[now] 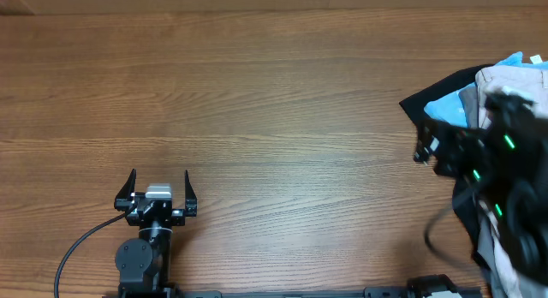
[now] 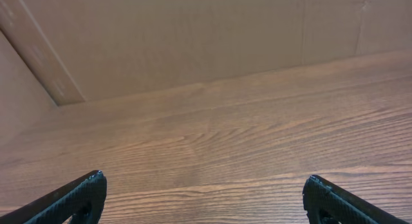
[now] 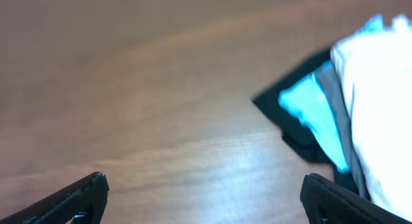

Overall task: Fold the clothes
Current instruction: 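Reach the right gripper into the clothes pile and grasp the beige shorts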

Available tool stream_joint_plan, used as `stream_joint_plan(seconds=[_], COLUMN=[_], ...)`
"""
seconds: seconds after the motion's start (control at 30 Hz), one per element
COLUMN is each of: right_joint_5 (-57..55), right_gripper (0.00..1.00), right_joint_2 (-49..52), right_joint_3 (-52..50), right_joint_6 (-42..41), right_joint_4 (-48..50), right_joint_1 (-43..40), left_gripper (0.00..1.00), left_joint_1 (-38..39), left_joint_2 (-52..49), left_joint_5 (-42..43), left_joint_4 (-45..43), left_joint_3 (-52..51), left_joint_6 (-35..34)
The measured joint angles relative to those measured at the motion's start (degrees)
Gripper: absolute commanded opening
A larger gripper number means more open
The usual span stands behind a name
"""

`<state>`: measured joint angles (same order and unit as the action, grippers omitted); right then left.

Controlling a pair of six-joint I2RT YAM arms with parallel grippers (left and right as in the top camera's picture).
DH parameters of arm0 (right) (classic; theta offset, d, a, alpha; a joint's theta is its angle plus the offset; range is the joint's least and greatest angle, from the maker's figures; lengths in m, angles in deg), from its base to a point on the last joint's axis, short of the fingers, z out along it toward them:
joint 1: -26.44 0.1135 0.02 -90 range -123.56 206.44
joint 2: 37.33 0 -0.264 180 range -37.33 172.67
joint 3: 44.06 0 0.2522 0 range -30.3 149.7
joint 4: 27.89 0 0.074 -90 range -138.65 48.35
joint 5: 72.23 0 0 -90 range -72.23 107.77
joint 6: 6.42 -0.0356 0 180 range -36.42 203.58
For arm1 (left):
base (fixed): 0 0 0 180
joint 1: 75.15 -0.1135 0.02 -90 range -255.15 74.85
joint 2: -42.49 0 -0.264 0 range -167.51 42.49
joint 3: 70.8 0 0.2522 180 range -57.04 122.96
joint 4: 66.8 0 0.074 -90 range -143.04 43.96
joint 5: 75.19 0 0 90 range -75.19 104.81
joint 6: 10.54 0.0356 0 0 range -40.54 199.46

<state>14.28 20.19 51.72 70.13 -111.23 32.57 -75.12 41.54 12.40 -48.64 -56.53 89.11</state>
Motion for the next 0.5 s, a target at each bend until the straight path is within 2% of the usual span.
stream_joint_plan(seconds=[0.3,0.5], right_joint_5=[-2.0,-2.5], right_gripper=[1.0,1.0], right_joint_2=[19.6,26.3], right_joint_3=[0.0,0.0], right_joint_6=[3.1,4.3], right_joint_4=[-1.6,0.6], right_joint_1=[-0.2,-3.5], left_gripper=[1.0,1.0], left_joint_1=[0.0,0.0], left_joint_2=[0.0,0.0], left_joint_5=[0.0,0.0], left_joint_4=[0.0,0.0], left_joint_3=[0.0,0.0], left_joint_6=[0.0,0.0])
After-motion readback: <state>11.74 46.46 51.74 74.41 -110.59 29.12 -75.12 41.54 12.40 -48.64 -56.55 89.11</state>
